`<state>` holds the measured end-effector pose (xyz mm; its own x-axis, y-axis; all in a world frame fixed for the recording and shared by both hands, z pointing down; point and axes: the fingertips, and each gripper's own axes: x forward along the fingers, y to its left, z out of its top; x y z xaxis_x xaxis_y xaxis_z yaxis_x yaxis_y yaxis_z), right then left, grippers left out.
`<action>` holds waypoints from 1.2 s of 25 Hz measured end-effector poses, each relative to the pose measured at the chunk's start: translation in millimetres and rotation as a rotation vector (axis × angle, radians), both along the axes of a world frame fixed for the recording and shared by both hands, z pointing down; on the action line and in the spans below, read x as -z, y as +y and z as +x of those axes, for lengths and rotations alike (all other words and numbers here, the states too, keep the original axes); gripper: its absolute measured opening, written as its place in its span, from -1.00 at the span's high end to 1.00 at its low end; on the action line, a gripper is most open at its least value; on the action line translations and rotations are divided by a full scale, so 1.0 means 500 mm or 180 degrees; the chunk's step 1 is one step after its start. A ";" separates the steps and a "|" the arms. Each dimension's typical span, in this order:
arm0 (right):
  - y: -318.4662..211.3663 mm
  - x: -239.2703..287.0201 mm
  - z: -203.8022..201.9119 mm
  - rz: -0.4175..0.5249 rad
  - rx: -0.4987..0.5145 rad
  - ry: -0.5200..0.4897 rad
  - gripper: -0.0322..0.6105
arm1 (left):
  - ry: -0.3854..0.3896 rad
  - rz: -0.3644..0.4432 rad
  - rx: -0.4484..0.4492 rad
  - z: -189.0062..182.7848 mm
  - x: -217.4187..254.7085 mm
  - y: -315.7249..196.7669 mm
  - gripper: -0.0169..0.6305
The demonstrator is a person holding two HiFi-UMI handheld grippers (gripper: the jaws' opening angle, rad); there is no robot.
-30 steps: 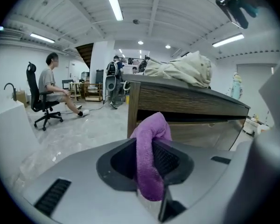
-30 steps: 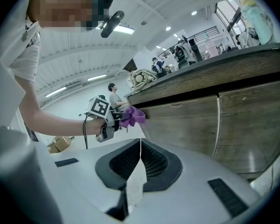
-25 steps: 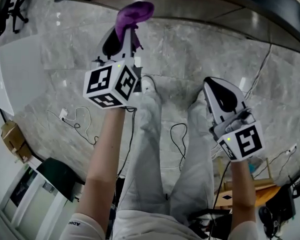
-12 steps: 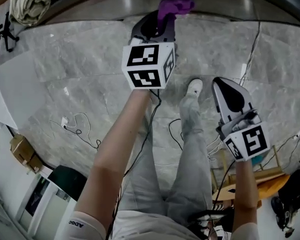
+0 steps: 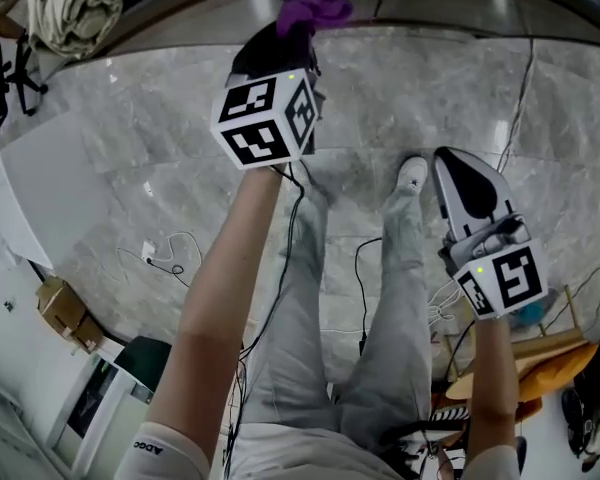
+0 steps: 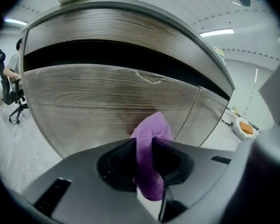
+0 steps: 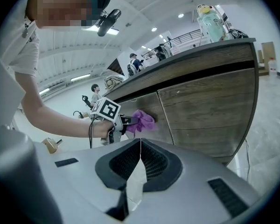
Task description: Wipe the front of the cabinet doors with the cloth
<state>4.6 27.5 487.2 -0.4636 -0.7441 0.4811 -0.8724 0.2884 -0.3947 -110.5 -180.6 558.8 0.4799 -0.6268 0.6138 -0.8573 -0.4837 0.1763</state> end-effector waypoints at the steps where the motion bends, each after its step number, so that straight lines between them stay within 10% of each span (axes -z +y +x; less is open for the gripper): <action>1: -0.009 0.002 -0.017 0.0016 0.0002 -0.0010 0.82 | -0.0020 -0.0005 0.0040 -0.028 -0.002 -0.007 0.67; 19: -0.106 0.033 -0.301 0.0172 0.0362 -0.0249 0.82 | -0.0318 0.0064 0.1079 -0.497 0.029 -0.104 0.67; 24: -0.066 0.036 -0.230 0.0126 0.0416 -0.0171 0.82 | -0.0296 -0.0050 0.1128 -0.439 0.012 -0.041 0.67; 30: -0.001 0.008 -0.072 -0.0001 0.0354 -0.0045 0.82 | -0.0231 -0.0217 0.0566 -0.202 -0.049 0.076 0.67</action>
